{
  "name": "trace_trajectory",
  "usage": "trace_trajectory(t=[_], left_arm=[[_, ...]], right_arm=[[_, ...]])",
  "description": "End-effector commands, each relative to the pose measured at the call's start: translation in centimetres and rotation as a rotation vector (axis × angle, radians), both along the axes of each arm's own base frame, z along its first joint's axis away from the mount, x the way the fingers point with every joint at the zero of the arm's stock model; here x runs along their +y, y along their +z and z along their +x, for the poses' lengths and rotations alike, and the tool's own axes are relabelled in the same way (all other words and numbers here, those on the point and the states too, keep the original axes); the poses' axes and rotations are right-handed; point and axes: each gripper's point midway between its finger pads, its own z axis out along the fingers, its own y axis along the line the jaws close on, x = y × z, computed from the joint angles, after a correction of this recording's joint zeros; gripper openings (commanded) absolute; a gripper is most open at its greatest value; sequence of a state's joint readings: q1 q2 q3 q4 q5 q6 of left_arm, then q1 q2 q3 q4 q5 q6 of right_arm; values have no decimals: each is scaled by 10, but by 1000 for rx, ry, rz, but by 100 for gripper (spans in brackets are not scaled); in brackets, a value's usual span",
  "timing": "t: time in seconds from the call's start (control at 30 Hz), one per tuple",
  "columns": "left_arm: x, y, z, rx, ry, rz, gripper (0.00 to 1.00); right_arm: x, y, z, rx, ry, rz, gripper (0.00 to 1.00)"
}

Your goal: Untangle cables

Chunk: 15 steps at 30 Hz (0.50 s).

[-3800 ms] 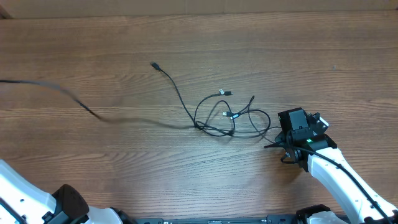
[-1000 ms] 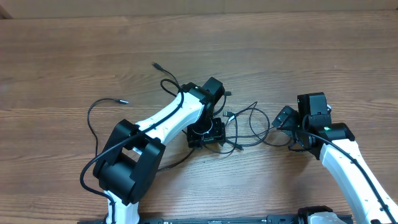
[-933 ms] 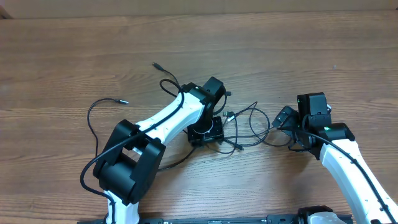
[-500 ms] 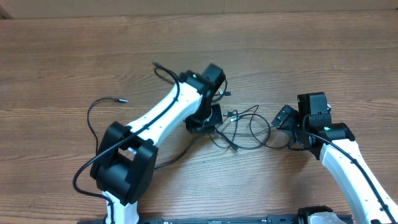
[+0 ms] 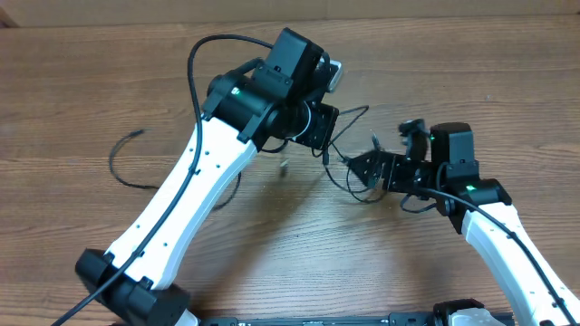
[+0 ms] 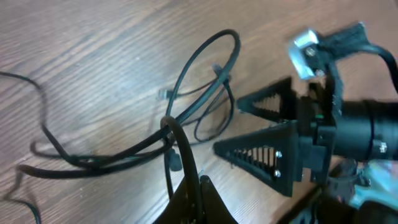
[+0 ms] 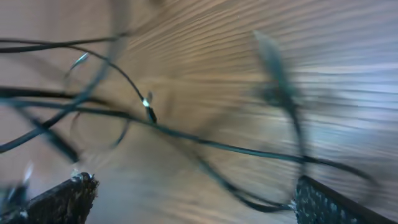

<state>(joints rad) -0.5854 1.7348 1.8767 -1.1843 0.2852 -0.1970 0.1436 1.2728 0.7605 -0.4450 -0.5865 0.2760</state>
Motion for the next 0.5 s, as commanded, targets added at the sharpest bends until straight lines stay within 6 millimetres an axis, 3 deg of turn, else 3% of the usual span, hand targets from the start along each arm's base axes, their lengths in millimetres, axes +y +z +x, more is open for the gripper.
trace_trajectory(t=[0.0,0.17,0.33,0.47], left_arm=[[-2,7,-11,-15,-101,-12,4],[-6,3,-27,50,-141,-31,4],[-33,16,-47,42,-303,-139,4],[-46,23,-62,30,-410,-192,4]], right_arm=[[21,22,-6,-95,155,71,100],[25,30,-1,-123,153,102,100],[27,36,3,-131,143,130,100],[20,30,9,-112,76,93,98]])
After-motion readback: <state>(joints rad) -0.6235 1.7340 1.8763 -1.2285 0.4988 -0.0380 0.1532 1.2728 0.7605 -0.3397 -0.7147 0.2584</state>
